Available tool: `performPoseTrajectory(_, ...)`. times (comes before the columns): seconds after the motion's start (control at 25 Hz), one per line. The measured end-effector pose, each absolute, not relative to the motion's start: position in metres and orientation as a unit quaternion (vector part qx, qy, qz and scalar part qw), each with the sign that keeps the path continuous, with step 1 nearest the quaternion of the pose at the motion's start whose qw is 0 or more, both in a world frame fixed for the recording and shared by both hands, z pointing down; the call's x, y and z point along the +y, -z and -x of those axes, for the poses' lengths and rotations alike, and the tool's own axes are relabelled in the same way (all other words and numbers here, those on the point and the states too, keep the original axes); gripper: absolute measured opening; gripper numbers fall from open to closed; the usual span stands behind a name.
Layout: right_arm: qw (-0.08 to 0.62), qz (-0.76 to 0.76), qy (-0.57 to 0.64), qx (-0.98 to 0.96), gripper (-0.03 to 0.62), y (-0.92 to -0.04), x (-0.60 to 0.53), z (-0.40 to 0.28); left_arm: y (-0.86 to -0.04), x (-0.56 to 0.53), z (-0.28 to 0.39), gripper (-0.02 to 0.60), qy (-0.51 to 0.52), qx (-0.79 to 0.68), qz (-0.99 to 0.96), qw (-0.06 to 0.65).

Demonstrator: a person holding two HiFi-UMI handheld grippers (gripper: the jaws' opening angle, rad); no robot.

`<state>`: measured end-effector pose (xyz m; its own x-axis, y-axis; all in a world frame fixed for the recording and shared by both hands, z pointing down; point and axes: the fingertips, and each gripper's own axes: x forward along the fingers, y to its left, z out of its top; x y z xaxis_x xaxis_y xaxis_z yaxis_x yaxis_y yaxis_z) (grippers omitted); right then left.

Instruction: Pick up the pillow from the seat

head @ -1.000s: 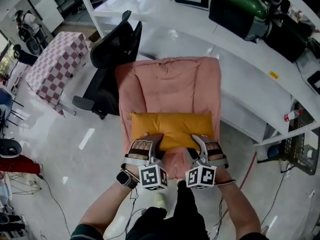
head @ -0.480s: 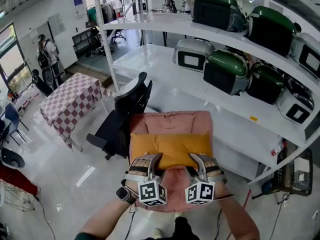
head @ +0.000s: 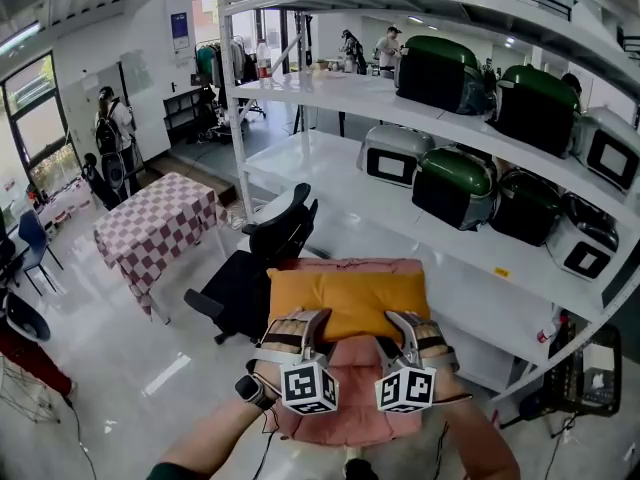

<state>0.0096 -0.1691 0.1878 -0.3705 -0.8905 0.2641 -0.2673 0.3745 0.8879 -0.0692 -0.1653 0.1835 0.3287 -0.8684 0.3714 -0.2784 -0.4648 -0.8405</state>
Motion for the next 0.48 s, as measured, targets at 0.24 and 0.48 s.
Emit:
performPoseTrajectory(0.24,0.382,-0.400,0.423,-0.718,0.206,-0.158,-0.170,-0.004,-0.149,-0.163,0.076,0.242,0.420,0.400,0.731,0.359)
performPoseTrajectory(0.48,0.368,-0.406,0.441,-0.711,0.209,-0.131,-0.165,0.000,-0.123,-0.156,0.080,0.242,0.411,0.409,0.724,0.374)
